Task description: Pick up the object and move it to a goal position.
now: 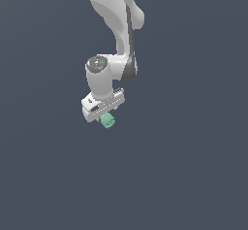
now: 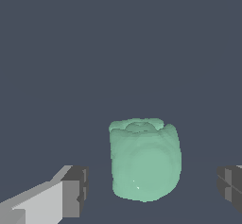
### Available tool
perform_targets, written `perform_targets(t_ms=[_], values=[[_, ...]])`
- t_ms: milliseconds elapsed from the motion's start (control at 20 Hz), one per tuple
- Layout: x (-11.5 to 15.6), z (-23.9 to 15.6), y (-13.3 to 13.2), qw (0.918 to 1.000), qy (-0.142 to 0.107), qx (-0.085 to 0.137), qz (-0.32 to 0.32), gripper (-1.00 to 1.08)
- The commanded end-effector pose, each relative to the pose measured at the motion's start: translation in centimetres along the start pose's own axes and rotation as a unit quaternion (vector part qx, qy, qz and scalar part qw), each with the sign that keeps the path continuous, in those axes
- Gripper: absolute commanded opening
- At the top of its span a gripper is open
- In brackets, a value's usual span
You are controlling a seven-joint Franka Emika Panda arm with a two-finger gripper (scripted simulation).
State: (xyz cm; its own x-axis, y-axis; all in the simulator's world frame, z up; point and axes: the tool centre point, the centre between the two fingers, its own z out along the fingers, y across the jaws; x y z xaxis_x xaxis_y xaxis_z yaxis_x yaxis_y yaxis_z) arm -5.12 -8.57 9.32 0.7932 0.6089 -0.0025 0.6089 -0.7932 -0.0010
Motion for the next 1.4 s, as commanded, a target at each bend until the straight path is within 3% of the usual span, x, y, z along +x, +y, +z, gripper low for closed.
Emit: perform_targets(t_ms=[0,550,1300,1350], values=[[-0.3,0.2,0.0,0.9999,0.001,0.0,-0.014,1.0],[-0.6,0.7,0.1,0.9997,0.001,0.0,-0.026,1.0],[-0.6,5.4,0.1,0.9996,0.001,-0.001,-0.028,1.0],[-0.6,5.4,0.1,0.9996,0.001,-0.001,-0.028,-1.0]])
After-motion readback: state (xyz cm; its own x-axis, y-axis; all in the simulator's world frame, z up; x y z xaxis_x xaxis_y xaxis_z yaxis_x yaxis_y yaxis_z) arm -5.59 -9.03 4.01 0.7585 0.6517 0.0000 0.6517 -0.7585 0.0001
